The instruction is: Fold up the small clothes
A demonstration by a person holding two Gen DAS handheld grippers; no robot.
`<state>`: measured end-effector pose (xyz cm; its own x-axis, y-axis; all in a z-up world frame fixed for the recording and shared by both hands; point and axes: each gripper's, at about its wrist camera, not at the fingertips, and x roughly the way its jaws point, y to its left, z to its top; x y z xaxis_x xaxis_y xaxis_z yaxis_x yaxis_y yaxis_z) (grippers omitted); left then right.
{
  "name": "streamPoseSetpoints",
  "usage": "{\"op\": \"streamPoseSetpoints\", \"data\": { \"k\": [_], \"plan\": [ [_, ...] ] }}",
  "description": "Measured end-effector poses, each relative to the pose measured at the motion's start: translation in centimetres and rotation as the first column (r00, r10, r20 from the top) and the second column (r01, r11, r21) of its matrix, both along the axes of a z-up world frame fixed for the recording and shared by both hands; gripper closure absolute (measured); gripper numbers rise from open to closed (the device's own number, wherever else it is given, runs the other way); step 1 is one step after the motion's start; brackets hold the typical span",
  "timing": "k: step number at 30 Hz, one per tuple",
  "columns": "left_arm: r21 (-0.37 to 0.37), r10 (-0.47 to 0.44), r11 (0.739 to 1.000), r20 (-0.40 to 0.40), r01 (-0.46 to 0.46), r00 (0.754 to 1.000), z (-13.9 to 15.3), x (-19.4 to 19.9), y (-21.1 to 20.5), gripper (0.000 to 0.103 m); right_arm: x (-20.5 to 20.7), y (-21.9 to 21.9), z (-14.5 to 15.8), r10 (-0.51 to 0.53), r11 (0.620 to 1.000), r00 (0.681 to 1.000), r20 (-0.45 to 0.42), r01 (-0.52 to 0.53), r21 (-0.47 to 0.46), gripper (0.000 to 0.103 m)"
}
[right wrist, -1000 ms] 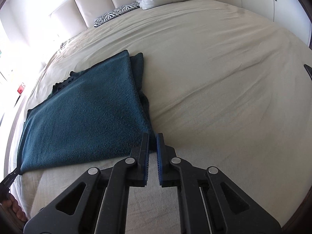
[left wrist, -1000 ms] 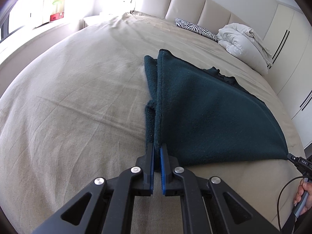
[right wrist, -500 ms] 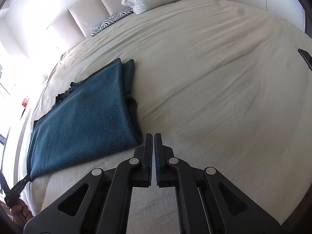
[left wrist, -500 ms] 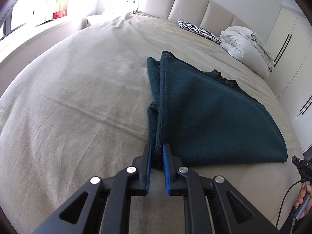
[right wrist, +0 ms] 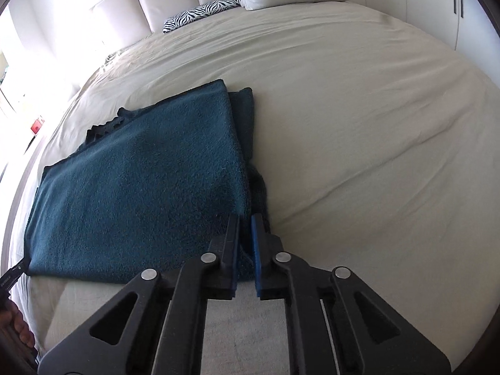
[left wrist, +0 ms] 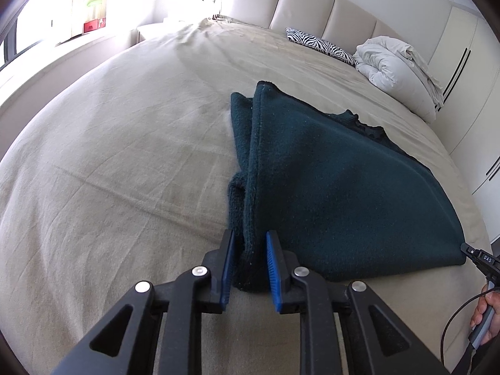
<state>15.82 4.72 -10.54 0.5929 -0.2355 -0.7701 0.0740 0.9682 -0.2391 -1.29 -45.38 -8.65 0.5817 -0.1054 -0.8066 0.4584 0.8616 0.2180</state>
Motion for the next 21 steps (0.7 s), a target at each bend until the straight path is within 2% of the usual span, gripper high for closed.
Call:
{"op": "streamPoseSetpoints", "data": {
  "k": [5,9,12,15,16,17,19,21],
  "plan": [
    [0.023,-0.021,1.000,0.005,0.021,1.000,0.1,0.1,-0.5,0.095,-1.4,0.4,0.5,-0.030,0.999,0.999,0.026,0.031,-0.027,0.099],
    [0.053,-0.038,0.998,0.001,0.038,0.999,-0.3,0.0,-0.7,0.096,-2.0,0.2,-0.8,-0.050,0.999,0.999,0.010,0.050,-0.007,0.099],
    [0.042,-0.040,0.998,-0.006,0.040,0.999,-0.6,0.1,-0.4,0.096,-1.9,-0.7,-2.2,-0.058,0.997,0.998,0.011,0.057,0.054,0.099],
    [0.045,-0.047,0.998,-0.002,0.047,0.999,-0.5,0.1,-0.4,0.096,-1.7,-0.9,-2.3,-0.047,0.997,0.999,0.011,0.046,0.062,0.096],
    [0.049,-0.049,0.998,0.003,0.049,0.999,-0.5,0.0,-0.4,0.096,-1.8,-0.9,-2.1,-0.049,0.997,0.999,0.012,0.049,0.058,0.092],
    [0.052,-0.052,0.997,0.008,0.052,0.999,-0.5,-0.2,-0.4,0.096,-2.0,-1.0,-1.8,-0.063,0.997,0.998,0.010,0.063,0.055,0.082],
    [0.055,-0.057,0.997,0.016,0.056,0.998,-0.5,-0.6,-0.5,0.097,-2.3,-1.2,-1.1,-0.103,0.993,0.995,0.012,0.102,0.056,0.074],
    [0.054,-0.056,0.997,0.016,0.055,0.998,-0.5,-0.8,-0.5,0.097,-2.5,-1.2,0.1,-0.121,0.992,0.992,0.038,0.120,0.036,0.074]
  ]
}}
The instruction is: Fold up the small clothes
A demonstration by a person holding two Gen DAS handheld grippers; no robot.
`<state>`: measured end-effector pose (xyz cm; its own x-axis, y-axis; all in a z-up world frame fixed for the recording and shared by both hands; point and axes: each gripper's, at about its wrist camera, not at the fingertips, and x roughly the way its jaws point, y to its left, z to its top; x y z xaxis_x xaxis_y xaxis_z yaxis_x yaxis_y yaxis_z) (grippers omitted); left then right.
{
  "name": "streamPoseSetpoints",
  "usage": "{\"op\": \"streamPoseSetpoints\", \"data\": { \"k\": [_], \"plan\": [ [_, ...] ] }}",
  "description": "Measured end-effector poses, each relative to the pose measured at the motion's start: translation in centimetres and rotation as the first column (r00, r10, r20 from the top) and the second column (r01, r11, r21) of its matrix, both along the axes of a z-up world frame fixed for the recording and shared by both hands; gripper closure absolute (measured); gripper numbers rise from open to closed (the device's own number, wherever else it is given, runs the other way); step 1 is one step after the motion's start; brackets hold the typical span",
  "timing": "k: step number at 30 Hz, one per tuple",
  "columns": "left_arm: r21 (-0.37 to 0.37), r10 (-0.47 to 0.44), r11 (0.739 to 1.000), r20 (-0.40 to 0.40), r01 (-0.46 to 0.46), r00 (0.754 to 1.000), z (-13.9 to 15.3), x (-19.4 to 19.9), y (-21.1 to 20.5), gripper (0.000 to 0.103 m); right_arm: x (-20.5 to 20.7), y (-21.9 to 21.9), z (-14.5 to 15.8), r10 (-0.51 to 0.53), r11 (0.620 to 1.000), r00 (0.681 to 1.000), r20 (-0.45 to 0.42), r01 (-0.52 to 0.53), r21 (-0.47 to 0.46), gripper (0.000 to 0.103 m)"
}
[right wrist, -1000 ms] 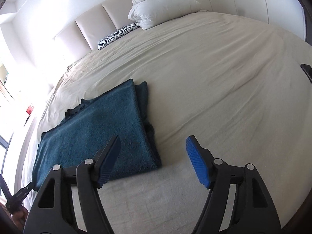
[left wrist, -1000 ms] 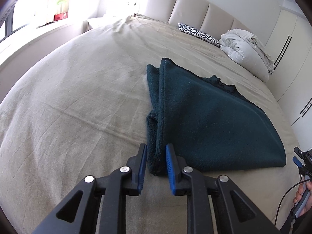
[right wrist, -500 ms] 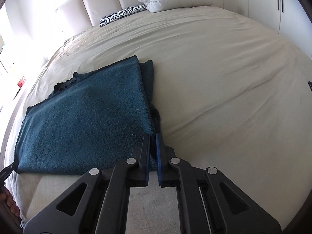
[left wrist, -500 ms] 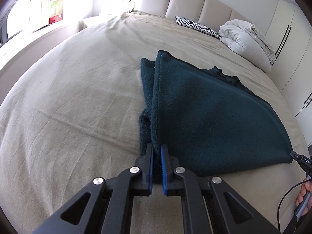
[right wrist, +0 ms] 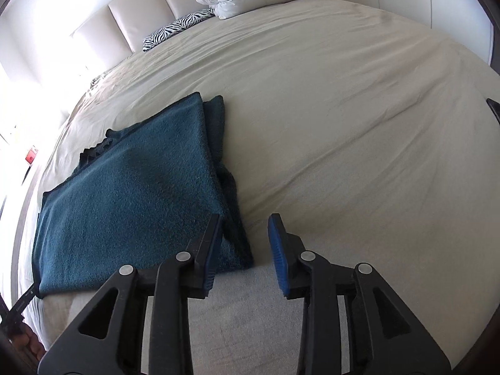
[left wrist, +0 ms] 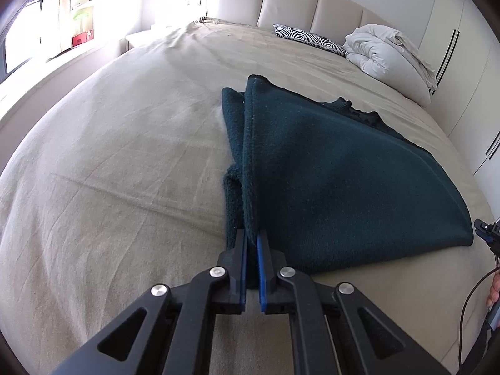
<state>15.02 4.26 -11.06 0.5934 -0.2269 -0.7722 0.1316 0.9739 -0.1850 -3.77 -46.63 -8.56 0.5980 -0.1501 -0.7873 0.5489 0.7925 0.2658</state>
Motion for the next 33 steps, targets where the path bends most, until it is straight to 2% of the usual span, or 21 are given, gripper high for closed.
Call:
{"op": "streamPoseSetpoints", "data": {
  "k": [3,7,10,12,14,15,17,19,21,24,27,28,29,31,32,33],
  "plan": [
    [-0.006,0.006,1.000,0.001,-0.006,1.000,-0.1,-0.1,0.1,0.097,0.7,0.9,1.8,0.023,0.999,1.000,0.017,-0.023,-0.045,0.074],
    [-0.012,0.017,1.000,-0.014,-0.018,1.000,0.2,0.2,0.3,0.093,2.6,2.8,3.0,0.079,0.996,0.996,0.026,-0.078,-0.047,0.074],
    [0.023,0.093,0.995,0.039,-0.094,0.995,2.4,-0.6,1.0,0.070,4.4,4.4,3.6,0.155,0.988,0.985,0.072,-0.156,0.017,0.074],
    [0.005,0.101,0.995,0.093,-0.102,0.990,4.4,-0.8,1.0,0.069,6.0,5.3,3.7,0.218,0.968,0.967,0.132,-0.232,0.100,0.070],
    [0.015,0.054,0.998,0.128,-0.056,0.990,5.9,0.1,-0.6,0.064,7.8,6.3,3.7,0.268,0.936,0.944,0.193,-0.302,0.178,0.053],
    [0.022,0.014,1.000,0.149,-0.017,0.989,6.5,0.9,-1.9,0.063,8.9,6.9,3.7,0.288,0.915,0.929,0.232,-0.338,0.219,0.053],
    [0.069,-0.058,0.997,0.203,0.045,0.978,7.2,2.9,-5.0,0.061,11.9,8.3,3.0,0.340,0.846,0.895,0.290,-0.426,0.321,0.053],
    [0.095,-0.109,0.992,0.240,0.089,0.965,7.5,5.7,-8.1,0.061,14.9,9.8,2.1,0.364,0.808,0.886,0.288,-0.454,0.374,0.053],
    [0.072,-0.158,0.987,0.248,0.144,0.956,7.6,8.6,-10.7,0.061,17.7,11.0,1.0,0.367,0.759,0.875,0.315,-0.478,0.443,0.053],
    [0.094,-0.191,0.980,0.216,0.175,0.957,6.5,12.8,-13.7,0.058,21.4,11.8,-0.7,0.351,0.716,0.881,0.316,-0.470,0.516,0.052],
    [0.144,-0.164,0.978,0.107,0.148,0.981,3.3,15.9,-14.1,0.058,24.4,10.9,-3.1,0.337,0.669,0.892,0.302,-0.452,0.590,0.054],
    [0.141,-0.138,0.982,0.081,0.125,0.987,1.9,16.3,-13.4,0.058,24.9,10.1,-4.0,0.318,0.661,0.898,0.304,-0.440,0.607,0.058],
    [0.108,-0.125,0.987,0.055,0.118,0.991,0.7,16.4,-12.4,0.058,25.1,9.1,-4.4,0.293,0.653,0.900,0.324,-0.436,0.619,0.064],
    [-0.025,-0.121,0.992,0.070,0.123,0.990,-0.4,16.1,-10.1,0.058,25.0,6.6,-4.8,0.239,0.646,0.901,0.361,-0.425,0.634,0.066],
    [-0.061,-0.119,0.991,0.064,0.123,0.991,-0.3,16.1,-9.5,0.058,24.8,5.3,-4.9,0.211,0.647,0.899,0.385,-0.423,0.635,0.067],
    [-0.076,-0.118,0.990,0.061,0.122,0.991,-0.3,16.1,-9.2,0.058,24.4,3.8,-5.1,0.185,0.668,0.903,0.388,-0.405,0.624,0.067]
  ]
}}
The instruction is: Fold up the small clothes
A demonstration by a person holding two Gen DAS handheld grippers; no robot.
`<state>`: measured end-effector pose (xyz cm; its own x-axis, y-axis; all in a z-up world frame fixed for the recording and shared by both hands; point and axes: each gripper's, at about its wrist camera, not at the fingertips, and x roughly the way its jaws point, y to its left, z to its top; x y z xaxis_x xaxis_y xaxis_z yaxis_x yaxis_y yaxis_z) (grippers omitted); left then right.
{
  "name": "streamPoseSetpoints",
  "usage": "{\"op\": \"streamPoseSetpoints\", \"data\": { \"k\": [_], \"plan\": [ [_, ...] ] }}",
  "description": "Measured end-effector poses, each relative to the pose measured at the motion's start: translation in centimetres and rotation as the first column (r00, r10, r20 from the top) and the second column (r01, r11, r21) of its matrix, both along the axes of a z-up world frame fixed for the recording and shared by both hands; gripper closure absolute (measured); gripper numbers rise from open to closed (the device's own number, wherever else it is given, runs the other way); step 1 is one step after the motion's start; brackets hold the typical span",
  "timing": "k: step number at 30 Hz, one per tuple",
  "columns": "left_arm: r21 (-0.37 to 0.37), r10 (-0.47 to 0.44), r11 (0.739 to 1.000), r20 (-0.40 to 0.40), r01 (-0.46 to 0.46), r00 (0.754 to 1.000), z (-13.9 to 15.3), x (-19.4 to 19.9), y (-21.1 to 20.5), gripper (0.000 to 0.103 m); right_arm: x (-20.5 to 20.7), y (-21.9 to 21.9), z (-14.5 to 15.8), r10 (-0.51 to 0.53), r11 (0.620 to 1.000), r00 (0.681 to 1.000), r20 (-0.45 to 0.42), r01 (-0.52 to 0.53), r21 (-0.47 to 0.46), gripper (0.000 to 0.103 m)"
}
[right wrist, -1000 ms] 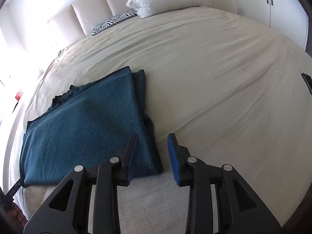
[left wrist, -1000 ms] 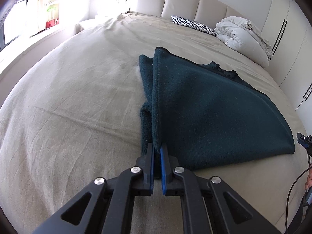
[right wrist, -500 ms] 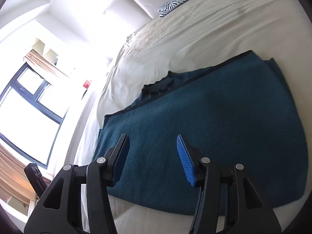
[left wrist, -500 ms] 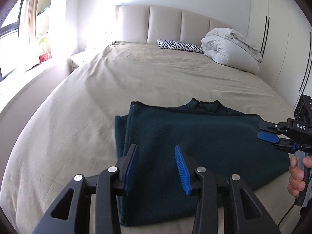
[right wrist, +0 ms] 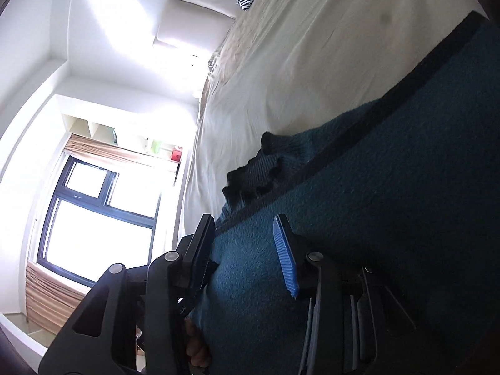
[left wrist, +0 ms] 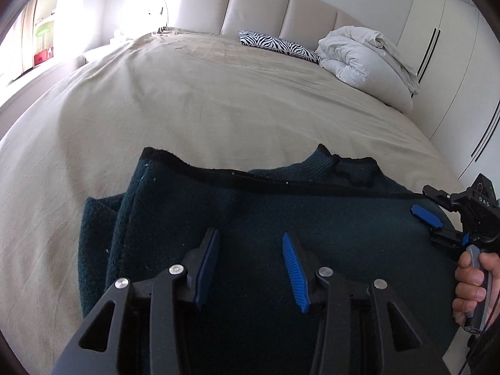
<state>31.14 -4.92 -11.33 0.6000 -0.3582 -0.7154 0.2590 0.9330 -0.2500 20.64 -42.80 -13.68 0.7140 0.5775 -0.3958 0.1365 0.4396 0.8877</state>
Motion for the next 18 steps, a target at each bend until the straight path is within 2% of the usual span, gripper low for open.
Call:
{"op": "streamPoseSetpoints", "data": {
  "k": [1,2,4,7,9,10,12,13,14,16,18],
  "plan": [
    [-0.002,-0.002,1.000,0.000,0.002,1.000,-0.1,-0.1,0.1,0.058,-0.5,-1.6,-0.4,-0.047,0.999,0.999,-0.015,0.047,-0.024,0.073],
    [0.004,-0.005,1.000,0.005,0.005,1.000,-0.1,-0.2,0.0,0.058,-1.1,-3.3,-0.9,-0.080,0.997,0.997,-0.012,0.080,0.002,0.078],
    [0.020,0.001,1.000,0.017,-0.001,1.000,0.0,-0.7,-0.1,0.058,-2.7,-6.2,-1.2,-0.170,0.985,0.985,-0.013,0.170,0.020,0.078],
    [0.035,0.027,0.999,0.020,-0.028,0.999,0.5,-1.7,-0.1,0.058,-5.3,-8.7,0.3,-0.281,0.958,0.959,-0.029,0.278,-0.073,0.075],
    [0.044,0.030,0.999,0.027,-0.031,0.999,0.8,-2.6,-0.2,0.049,-6.9,-8.4,1.4,-0.291,0.954,0.956,-0.028,0.288,-0.080,0.073],
    [0.049,0.028,0.998,0.029,-0.030,0.999,0.8,-3.1,-0.2,0.044,-7.6,-7.4,2.0,-0.266,0.962,0.964,-0.008,0.265,-0.067,0.070],
    [0.060,0.035,0.997,0.029,-0.037,0.999,0.7,-4.0,-0.3,0.041,-8.5,-4.0,2.9,-0.184,0.983,0.982,0.038,0.184,-0.009,0.067],
    [0.063,0.041,0.997,0.027,-0.043,0.999,0.6,-4.4,-0.2,0.040,-8.7,-1.6,3.0,-0.129,0.992,0.990,0.056,0.128,0.021,0.051],
    [0.065,0.045,0.997,0.025,-0.047,0.999,0.7,-4.9,0.0,0.040,-8.7,1.1,3.0,-0.069,0.997,0.996,0.057,0.068,0.029,0.048],
    [0.067,0.049,0.996,0.020,-0.050,0.999,0.7,-5.6,0.2,0.040,-8.3,6.8,2.5,0.072,0.996,0.995,0.064,-0.075,0.049,0.048],
    [0.076,0.044,0.996,0.015,-0.045,0.999,0.6,-6.2,0.4,0.040,-7.9,11.8,1.3,0.201,0.978,0.979,0.038,-0.203,0.048,0.048]
  ]
}}
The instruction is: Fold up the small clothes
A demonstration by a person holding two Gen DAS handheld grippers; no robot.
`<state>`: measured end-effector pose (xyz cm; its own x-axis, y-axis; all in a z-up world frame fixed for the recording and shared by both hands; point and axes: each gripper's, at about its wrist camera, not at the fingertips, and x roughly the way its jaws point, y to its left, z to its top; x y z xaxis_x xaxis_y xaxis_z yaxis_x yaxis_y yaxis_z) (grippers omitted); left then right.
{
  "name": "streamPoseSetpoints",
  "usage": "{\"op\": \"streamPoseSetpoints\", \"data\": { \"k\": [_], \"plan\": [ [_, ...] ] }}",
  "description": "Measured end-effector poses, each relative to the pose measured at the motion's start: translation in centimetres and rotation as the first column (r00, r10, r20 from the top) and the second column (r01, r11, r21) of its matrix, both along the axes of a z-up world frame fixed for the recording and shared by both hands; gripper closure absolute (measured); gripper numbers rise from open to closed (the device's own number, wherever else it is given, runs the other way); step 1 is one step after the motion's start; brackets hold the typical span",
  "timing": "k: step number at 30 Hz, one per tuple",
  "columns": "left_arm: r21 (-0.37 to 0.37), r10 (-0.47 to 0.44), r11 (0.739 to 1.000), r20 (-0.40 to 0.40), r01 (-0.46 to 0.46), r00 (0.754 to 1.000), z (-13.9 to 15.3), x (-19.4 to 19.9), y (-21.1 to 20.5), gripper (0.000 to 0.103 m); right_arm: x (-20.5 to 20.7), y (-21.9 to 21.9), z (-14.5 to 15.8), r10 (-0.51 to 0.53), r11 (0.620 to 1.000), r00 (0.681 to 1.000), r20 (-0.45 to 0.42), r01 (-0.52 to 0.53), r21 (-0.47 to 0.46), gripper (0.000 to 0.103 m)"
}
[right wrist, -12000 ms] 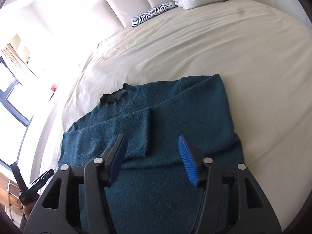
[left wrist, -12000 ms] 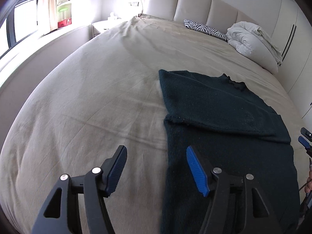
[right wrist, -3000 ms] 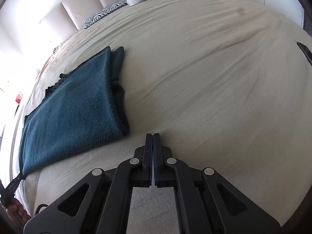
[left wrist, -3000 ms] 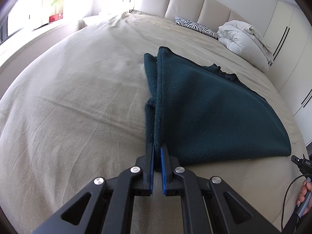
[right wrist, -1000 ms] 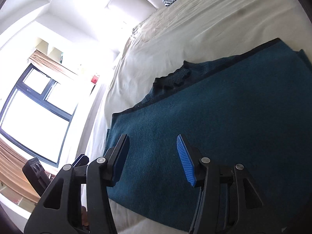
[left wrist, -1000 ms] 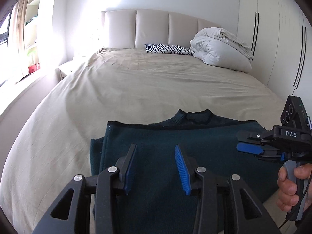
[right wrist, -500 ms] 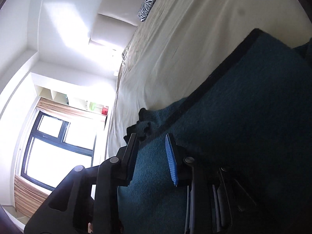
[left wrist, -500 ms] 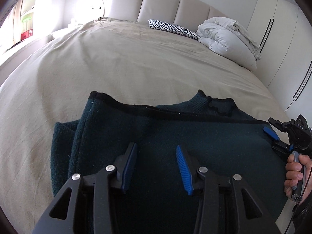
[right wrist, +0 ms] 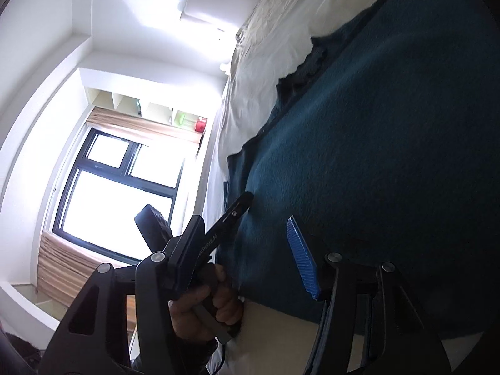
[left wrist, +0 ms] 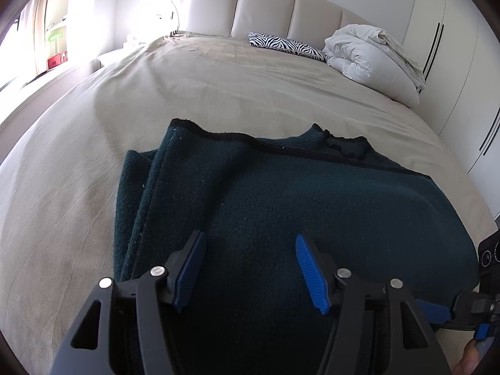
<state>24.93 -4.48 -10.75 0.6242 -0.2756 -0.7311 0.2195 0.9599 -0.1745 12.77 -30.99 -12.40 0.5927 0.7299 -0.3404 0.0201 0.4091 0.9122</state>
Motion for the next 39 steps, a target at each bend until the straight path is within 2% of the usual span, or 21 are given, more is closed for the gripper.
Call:
{"op": "streamPoseSetpoints", "data": {
  "k": [3,6,9,14,17,19,22,23,26,28,31,37,39],
  "plan": [
    [0.003,-0.013,1.000,-0.003,0.013,1.000,-0.2,-0.5,0.3,0.040,0.3,3.0,-2.2,0.037,0.998,0.999,-0.029,-0.038,-0.053,0.052],
    [-0.001,-0.020,1.000,0.000,0.020,1.000,-0.3,-0.7,0.5,0.040,0.0,0.6,-2.8,-0.023,0.999,1.000,-0.021,0.024,0.038,0.054],
    [-0.001,-0.020,1.000,0.001,0.020,1.000,-0.3,-0.8,0.6,0.040,-1.3,-3.5,-2.5,-0.147,0.989,0.989,-0.022,0.147,0.020,0.052],
    [-0.015,-0.023,1.000,-0.003,0.023,1.000,-0.1,-1.0,1.0,0.041,-5.9,-12.2,-2.6,-0.351,0.936,0.935,-0.043,0.352,0.018,0.052],
    [-0.038,-0.012,0.999,-0.018,0.012,1.000,0.6,-1.5,1.9,0.040,-8.4,-14.8,-2.0,-0.452,0.892,0.891,-0.050,0.451,-0.022,0.049],
    [-0.067,0.017,0.998,-0.024,-0.019,1.000,1.3,-2.5,3.1,0.040,-9.7,-15.2,-1.3,-0.480,0.877,0.877,-0.038,0.478,-0.039,0.047],
    [-0.135,0.081,0.987,-0.014,-0.082,0.997,2.6,-4.5,6.2,0.040,-10.3,-14.6,-0.2,-0.459,0.887,0.888,-0.012,0.458,-0.055,0.047],
    [-0.149,0.112,0.982,-0.019,-0.113,0.994,2.9,-5.0,7.3,0.037,-10.0,-14.0,0.1,-0.443,0.895,0.896,-0.002,0.443,-0.057,0.047],
    [-0.189,0.171,0.965,-0.072,-0.182,0.983,2.5,-6.0,10.6,0.034,-9.6,-12.3,1.5,-0.388,0.920,0.922,0.021,0.388,-0.059,0.047],
    [-0.228,0.188,0.950,-0.128,-0.214,0.974,1.5,-6.3,12.5,0.034,-7.9,-10.2,2.1,-0.338,0.939,0.941,0.032,0.339,-0.053,0.047],
    [-0.314,0.158,0.924,-0.206,-0.218,0.966,-0.1,-6.3,13.9,0.034,-7.1,-7.0,3.0,-0.271,0.961,0.962,0.043,0.273,-0.053,0.047],
    [-0.364,0.082,0.916,-0.236,-0.166,0.968,-0.4,-3.8,13.7,0.032,-5.1,-3.3,2.7,-0.190,0.981,0.982,0.025,0.191,-0.036,0.047],
    [-0.360,0.058,0.922,-0.235,-0.142,0.970,-0.3,-2.4,13.5,0.032,-4.5,-2.7,2.7,-0.175,0.984,0.984,0.026,0.175,-0.032,0.047]
  ]
}}
